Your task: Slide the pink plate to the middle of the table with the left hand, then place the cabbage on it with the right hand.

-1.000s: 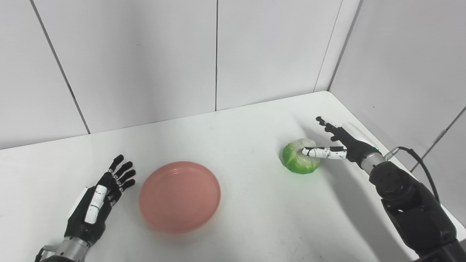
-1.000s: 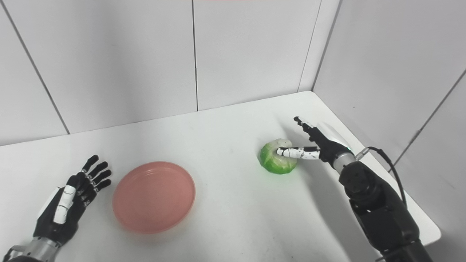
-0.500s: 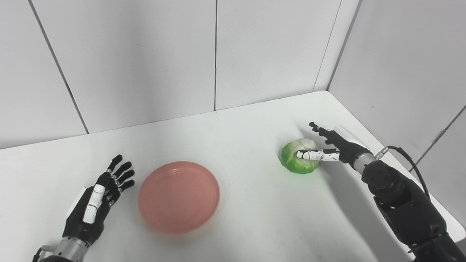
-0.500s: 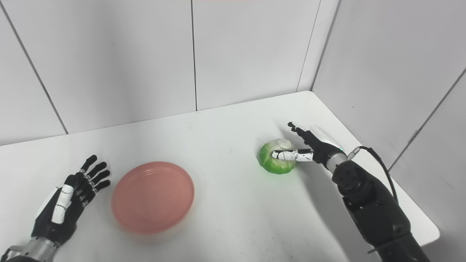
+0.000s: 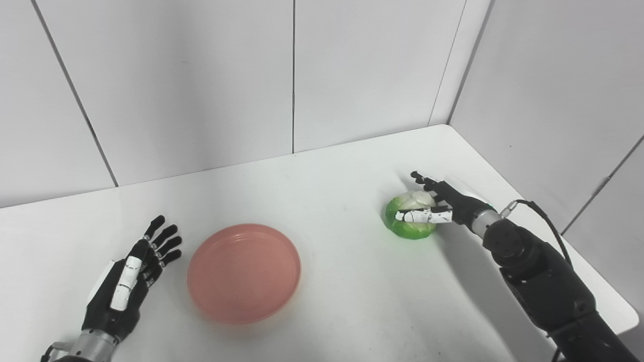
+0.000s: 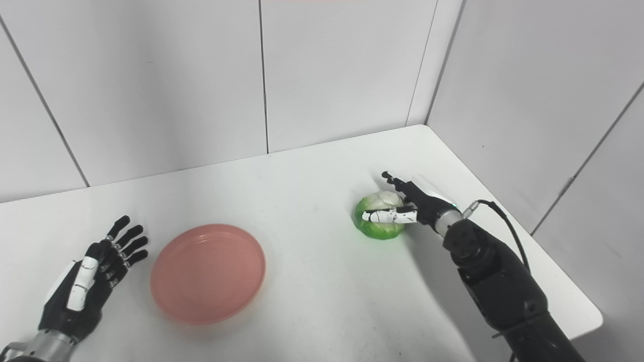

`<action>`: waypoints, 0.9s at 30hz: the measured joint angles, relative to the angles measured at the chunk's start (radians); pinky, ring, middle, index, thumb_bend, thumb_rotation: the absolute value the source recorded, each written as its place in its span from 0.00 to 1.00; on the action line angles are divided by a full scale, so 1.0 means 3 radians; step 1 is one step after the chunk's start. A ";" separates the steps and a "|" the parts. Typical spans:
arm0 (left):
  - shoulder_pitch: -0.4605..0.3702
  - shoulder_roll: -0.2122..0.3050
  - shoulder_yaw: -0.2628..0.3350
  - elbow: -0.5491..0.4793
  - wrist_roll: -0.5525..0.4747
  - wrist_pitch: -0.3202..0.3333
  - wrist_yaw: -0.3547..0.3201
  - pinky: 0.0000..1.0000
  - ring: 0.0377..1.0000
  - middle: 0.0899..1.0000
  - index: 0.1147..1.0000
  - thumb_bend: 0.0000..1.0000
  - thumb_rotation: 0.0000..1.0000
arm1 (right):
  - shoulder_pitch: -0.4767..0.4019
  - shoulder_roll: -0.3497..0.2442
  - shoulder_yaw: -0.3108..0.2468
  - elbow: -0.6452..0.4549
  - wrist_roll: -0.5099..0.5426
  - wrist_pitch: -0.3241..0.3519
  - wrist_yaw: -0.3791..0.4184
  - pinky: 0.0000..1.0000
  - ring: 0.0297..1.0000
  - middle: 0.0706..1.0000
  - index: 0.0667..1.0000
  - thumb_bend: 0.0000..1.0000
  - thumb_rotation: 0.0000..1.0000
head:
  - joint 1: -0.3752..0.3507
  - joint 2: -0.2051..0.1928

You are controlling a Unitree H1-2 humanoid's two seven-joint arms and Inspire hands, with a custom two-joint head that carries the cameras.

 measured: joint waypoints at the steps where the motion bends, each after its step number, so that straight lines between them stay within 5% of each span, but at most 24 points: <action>1: -0.0001 0.0000 0.0000 0.0003 0.0000 -0.0001 -0.0001 0.90 0.92 0.93 0.95 0.81 0.90 | -0.0006 0.0004 0.0004 0.0001 -0.0006 0.0000 -0.0002 0.84 0.92 0.92 0.94 1.00 0.60 | 0.0000 0.0005; 12: -0.0003 0.0001 0.0001 0.0004 0.0000 0.0000 -0.0002 0.90 0.91 0.93 0.94 0.81 0.90 | -0.0019 0.0012 0.0070 -0.0053 -0.0056 0.0014 -0.0002 0.81 0.89 0.91 0.92 1.00 0.59 | 0.0010 0.0020; 19: 0.0001 0.0001 0.0002 -0.0014 0.0000 0.0020 0.0000 0.90 0.91 0.93 0.94 0.81 0.90 | -0.0022 0.0012 0.0086 -0.0067 -0.0054 0.0015 0.0007 0.85 0.90 0.90 0.90 1.00 0.50 | 0.0020 0.0026; 23: 0.0002 0.0002 0.0003 -0.0042 0.0000 0.0073 0.0004 0.90 0.92 0.94 0.95 0.81 0.91 | -0.0021 0.0021 0.0066 -0.0067 -0.0024 0.0014 -0.0002 0.77 0.80 0.79 0.80 0.97 0.14 | 0.0010 0.0031; 27: 0.0001 0.0002 0.0003 -0.0043 0.0000 0.0075 0.0004 0.90 0.91 0.93 0.94 0.81 0.91 | -0.0020 0.0033 -0.0007 0.0044 0.0026 -0.0170 -0.0132 0.58 0.60 0.61 0.64 0.86 0.01 | 0.0015 0.0026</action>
